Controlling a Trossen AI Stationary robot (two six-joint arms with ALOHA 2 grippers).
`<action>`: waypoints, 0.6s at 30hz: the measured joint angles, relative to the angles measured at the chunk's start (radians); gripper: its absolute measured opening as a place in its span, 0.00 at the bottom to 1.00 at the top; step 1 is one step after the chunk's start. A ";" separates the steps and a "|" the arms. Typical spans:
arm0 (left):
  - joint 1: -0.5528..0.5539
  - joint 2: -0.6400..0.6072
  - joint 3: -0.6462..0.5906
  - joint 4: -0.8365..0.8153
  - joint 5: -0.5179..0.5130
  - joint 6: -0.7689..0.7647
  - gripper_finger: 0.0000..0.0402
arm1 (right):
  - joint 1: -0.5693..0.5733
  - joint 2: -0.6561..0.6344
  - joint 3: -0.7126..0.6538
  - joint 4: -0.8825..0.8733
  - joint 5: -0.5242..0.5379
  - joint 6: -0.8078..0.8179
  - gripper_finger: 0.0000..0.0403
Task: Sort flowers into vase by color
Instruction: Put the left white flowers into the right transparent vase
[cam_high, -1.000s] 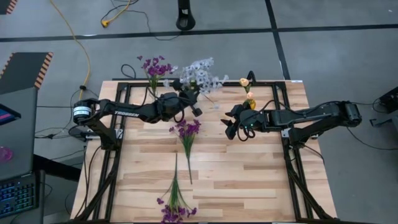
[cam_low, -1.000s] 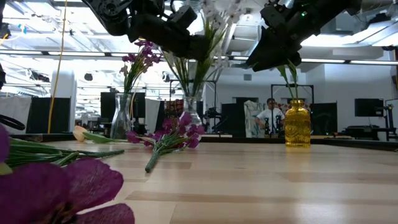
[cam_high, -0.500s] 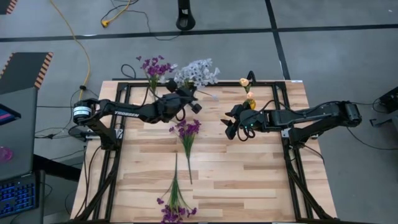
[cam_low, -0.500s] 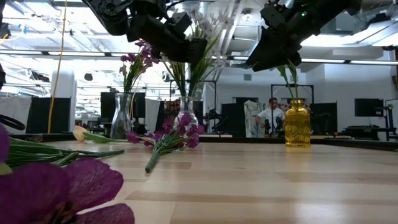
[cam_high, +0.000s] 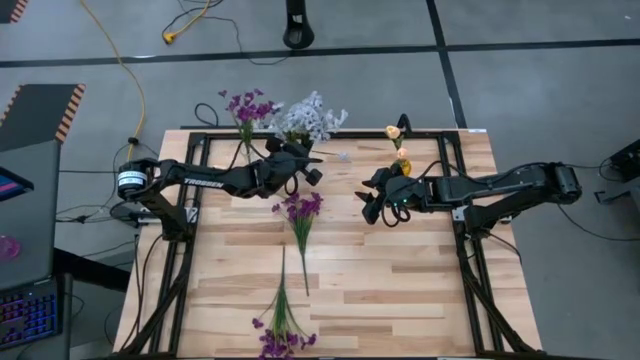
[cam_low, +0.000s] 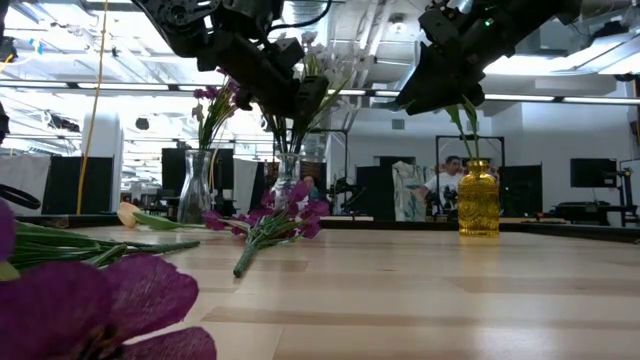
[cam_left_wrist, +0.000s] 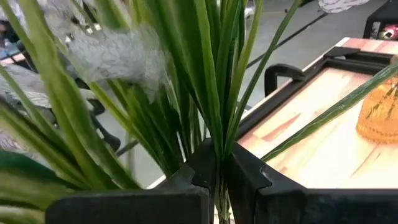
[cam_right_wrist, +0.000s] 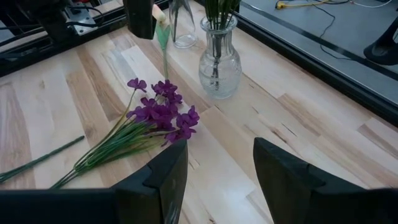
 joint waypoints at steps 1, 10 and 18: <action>0.000 0.000 0.000 -0.009 0.000 -0.006 0.03 | 0.000 0.000 0.000 0.000 0.000 0.000 0.52; 0.000 0.000 0.000 -0.017 0.002 -0.049 0.08 | 0.000 0.000 0.000 0.000 0.000 0.000 0.52; -0.001 0.000 0.000 -0.015 0.029 -0.041 0.21 | 0.000 0.000 0.000 0.000 0.000 0.000 0.52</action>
